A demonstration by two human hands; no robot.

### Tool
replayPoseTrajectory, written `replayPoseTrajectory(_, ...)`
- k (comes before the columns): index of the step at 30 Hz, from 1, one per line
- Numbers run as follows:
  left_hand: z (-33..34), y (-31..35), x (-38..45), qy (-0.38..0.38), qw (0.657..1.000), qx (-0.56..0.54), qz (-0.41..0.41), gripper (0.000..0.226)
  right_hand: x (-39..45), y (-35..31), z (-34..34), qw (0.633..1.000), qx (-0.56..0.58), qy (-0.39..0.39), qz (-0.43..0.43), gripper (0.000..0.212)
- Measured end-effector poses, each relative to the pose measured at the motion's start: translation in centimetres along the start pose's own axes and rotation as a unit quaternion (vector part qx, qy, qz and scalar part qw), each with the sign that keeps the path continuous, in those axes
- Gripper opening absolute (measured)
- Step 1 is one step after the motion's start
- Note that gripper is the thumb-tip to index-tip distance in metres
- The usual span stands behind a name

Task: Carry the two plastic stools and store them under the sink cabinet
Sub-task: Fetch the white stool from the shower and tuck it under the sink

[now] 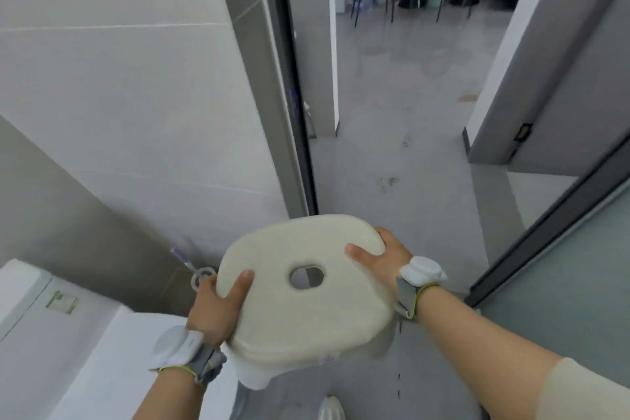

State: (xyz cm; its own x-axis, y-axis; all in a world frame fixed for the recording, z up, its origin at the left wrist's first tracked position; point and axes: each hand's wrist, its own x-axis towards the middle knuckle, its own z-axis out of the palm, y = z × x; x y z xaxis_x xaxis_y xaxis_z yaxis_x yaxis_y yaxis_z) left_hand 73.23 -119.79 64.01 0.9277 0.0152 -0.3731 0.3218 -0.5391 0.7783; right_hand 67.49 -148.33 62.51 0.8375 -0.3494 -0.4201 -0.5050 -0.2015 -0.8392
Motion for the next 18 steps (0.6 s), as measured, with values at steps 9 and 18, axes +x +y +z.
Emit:
replayPoseTrajectory(9, 6.4, 10.4, 9.3, -0.119, 0.99, 0.046, 0.057, 0.091, 4.1, -0.1, -6.4, 0.982, 0.1, 0.153, 0.04, 0.068)
replayPoseTrajectory(18, 15.1, 17.8, 15.3, -0.188, 0.971, 0.108, 0.105, 0.088, 8.5, 1.4, -13.9, 0.959, 0.135, 0.234, 0.08, 0.094)
